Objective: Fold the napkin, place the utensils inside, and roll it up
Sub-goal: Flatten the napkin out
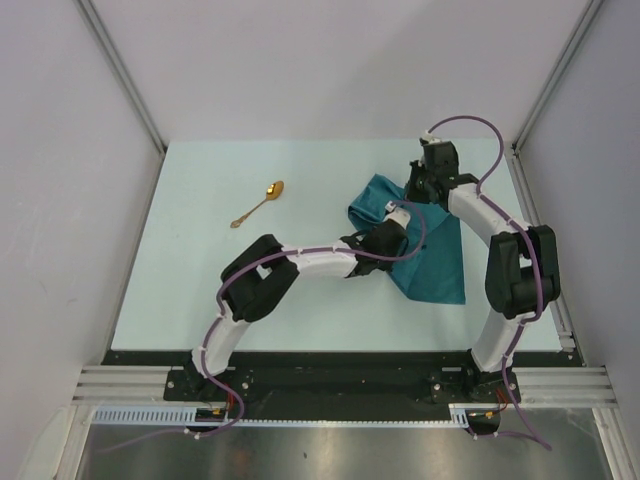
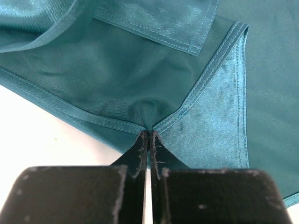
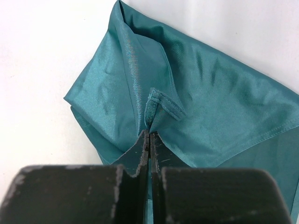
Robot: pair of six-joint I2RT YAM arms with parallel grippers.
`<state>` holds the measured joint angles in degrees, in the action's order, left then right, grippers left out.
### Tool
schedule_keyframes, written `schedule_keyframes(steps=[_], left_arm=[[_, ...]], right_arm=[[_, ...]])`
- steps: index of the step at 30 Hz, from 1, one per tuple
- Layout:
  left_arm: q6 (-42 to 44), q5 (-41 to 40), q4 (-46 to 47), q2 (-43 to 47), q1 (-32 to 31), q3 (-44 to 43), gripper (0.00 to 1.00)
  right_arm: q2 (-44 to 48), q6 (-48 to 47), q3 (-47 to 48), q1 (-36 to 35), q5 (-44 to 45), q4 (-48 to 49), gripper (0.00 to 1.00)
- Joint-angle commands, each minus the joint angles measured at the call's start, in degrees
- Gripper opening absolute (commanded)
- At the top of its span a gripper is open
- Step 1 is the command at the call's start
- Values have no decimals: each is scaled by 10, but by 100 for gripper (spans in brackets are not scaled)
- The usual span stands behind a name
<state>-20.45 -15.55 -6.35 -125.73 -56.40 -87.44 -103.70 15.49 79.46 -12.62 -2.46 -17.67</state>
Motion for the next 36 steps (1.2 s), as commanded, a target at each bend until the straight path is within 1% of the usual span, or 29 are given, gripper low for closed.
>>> schedule_keyframes(steps=[1,3,4,6,7,8,9,10,12,13,14,15,18,19,20,22,23,24,25,27,30,31,32,34,36], left_arm=[[0,-28,-30,4,-2,1,0],[2,-46,-12,37,-1,35,0],[7,-69,-9,84,0,47,0],[12,-100,-6,138,8,83,0],[19,-123,-7,188,12,95,0],[24,-133,-12,216,17,106,0],[30,-142,-17,240,30,125,0],[38,-169,-34,287,36,134,0],[48,-192,-48,327,60,161,0],[57,-201,-57,352,68,169,0],[64,-217,-58,392,75,184,0],[73,-225,-59,419,87,190,0],[117,-270,-44,509,93,203,0],[148,-275,-28,531,93,204,0],[161,-274,-17,579,93,205,0],[198,-270,9,627,93,205,0],[203,-268,15,648,93,199,0],[224,-260,18,688,93,195,0],[243,-255,18,707,93,190,0],[259,-233,13,754,92,171,0],[285,-204,-16,784,92,125,0],[287,-186,-39,790,92,109,0],[288,-178,-49,791,92,78,0],[289,-152,-68,788,92,53,0],[301,-142,-68,778,92,28,0]], right_arm=[[42,-1,2,6,1,1,0],[57,-3,5,8,1,-6,0],[65,-3,13,16,1,-14,0],[91,-4,22,26,1,-23,0],[102,-5,34,31,2,-35,0],[113,-5,39,39,3,-39,0],[142,-8,44,44,7,-44,0],[155,-12,49,47,17,-52,0],[205,-22,63,52,31,-61,0],[225,-30,66,52,58,-64,0],[241,-35,74,52,69,-66,0],[277,-39,75,52,86,-67,0],[329,-59,91,52,114,-70,0],[362,-64,96,52,120,-70,0],[380,-79,99,52,123,-69,0],[432,-92,110,50,135,-61,0],[448,-106,114,49,140,-59,0],[464,-112,124,46,148,-54,0],[494,-118,131,45,152,-54,0],[517,-133,147,44,149,-59,0],[543,-144,195,44,130,-77,0],[547,-144,219,44,124,-83,0],[549,-144,228,45,117,-88,0],[552,-138,238,46,100,-89,0],[544,-131,225,46,94,-73,0]])
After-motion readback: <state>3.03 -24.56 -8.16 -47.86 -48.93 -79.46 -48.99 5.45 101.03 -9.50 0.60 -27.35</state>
